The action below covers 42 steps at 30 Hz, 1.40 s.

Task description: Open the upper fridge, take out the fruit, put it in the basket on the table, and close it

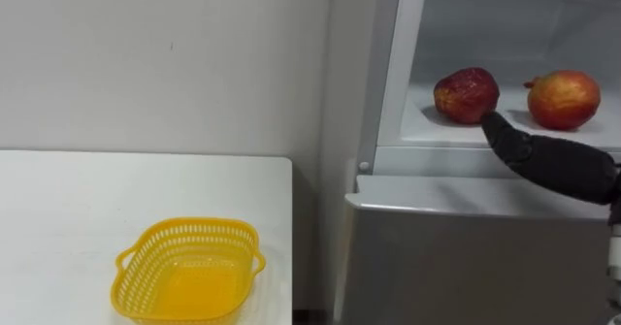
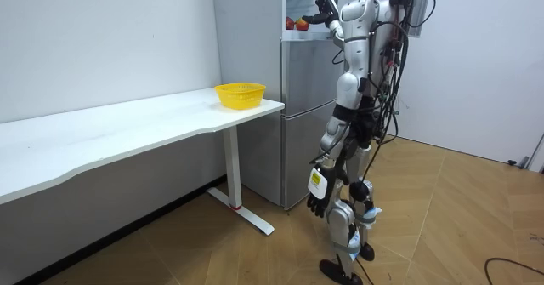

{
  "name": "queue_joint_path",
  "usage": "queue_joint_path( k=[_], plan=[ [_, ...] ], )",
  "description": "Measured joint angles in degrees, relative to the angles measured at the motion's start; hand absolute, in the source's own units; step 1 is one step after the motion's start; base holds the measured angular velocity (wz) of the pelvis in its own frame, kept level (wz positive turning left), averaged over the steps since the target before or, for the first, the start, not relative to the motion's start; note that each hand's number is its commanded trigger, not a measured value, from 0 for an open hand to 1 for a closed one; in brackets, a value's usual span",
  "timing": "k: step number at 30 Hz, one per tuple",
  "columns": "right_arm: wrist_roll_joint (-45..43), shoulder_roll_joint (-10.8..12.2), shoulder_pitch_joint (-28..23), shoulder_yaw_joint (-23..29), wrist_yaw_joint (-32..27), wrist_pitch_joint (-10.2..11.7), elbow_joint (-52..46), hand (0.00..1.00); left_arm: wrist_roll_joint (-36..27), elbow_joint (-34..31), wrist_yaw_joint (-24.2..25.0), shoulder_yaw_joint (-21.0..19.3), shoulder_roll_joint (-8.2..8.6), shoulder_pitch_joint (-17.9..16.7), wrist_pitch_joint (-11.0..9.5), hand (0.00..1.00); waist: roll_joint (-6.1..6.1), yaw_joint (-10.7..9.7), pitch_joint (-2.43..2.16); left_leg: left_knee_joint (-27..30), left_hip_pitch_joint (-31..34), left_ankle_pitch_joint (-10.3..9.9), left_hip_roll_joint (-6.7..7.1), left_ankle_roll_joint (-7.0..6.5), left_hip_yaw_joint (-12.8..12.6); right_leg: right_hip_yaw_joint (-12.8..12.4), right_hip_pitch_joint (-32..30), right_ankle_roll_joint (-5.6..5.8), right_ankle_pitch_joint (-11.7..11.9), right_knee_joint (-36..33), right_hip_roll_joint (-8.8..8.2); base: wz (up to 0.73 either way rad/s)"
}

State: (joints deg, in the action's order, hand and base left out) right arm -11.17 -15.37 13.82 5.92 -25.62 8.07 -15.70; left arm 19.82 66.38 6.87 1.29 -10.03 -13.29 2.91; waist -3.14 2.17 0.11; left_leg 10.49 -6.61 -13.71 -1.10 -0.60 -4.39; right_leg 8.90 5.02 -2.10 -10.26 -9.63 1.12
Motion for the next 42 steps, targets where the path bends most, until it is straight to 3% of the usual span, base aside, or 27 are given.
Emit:
queue_joint_path(
  k=[3, 11, 16, 22, 27, 36, 42],
  plan=[
    [0.24, -0.59, 1.27, 0.04, -0.7, -0.65, 1.59, 0.0, 0.02, -0.02, 0.07, 0.0, 0.01, -0.02, 0.9, 0.0, -0.01, -0.02, -0.01, 0.0, 0.01, 0.0, 0.0, 0.0, 0.19, -0.02, -0.02, 0.0, 0.0, -0.01, 0.0, 0.0],
    [1.73, -3.25, 5.53, 0.32, -3.28, -1.93, 7.49, 0.0, 0.53, -0.01, -0.42, -0.08, 0.01, 0.15, 0.88, 0.0, -0.34, 1.24, -0.07, 0.02, -0.14, 0.02, 0.04, 0.02, 0.42, -0.1, 0.07, -0.02, 0.01, -0.08, 0.03, 0.0],
    [2.2, -3.31, 8.55, 0.33, -3.18, -1.94, 11.8, 0.0, 1.06, 0.02, -0.48, -0.97, 0.05, 0.15, 0.84, 0.0, -0.89, 2.06, 0.06, 0.04, -0.12, 0.03, 0.03, 0.04, 0.66, 0.09, 0.22, -0.04, 0.03, -0.08, 0.05, 0.02],
    [2.27, -3.31, 8.69, 0.3, -2.85, -1.94, 12.67, 0.0, 1.09, 0.01, -0.47, -1.29, 0.05, 0.27, 0.92, 0.0, -1.1, 3.19, 0.25, 0.21, 0.13, 0.03, 0.09, 0.04, 1.44, 0.79, 0.39, -0.03, 0.03, -0.01, -0.04, 0.07],
    [2.15, -3.32, 9.82, 0.3, -1.76, -2.42, 13.32, 0.0, 1.12, 0.0, -0.08, -2.94, 0.07, 0.33, 2.01, 0.0, -1.01, 3.27, 0.27, 0.3, 0.28, 0.04, 0.07, 0.07, 1.95, 1.37, 0.49, -0.03, 0.02, -0.01, -0.04, 0.05],
    [2.51, -3.51, 13.76, 0.24, -0.01, -4.16, 15.43, 0.0, 1.12, -1.36, 1.0, -3.38, 0.05, 0.01, 2.45, 0.0, -1.24, 3.92, 0.04, 0.47, 0.18, 0.06, 0.11, 0.09, 2.03, 1.52, 0.64, -0.03, 0.02, -0.02, -0.1, 0.0],
    [6.24, -5.18, 14.04, 0.26, 1.99, -6.32, 17.14, 0.0, 1.13, -3.47, 1.4, -4.5, -0.04, -0.09, 3.04, 0.0, -2.11, 4.01, -0.29, 0.88, 0.46, 0.06, 0.2, 0.1, 2.9, 2.42, 0.87, -0.03, 0.02, -0.01, -0.24, 0.07]
  ],
)
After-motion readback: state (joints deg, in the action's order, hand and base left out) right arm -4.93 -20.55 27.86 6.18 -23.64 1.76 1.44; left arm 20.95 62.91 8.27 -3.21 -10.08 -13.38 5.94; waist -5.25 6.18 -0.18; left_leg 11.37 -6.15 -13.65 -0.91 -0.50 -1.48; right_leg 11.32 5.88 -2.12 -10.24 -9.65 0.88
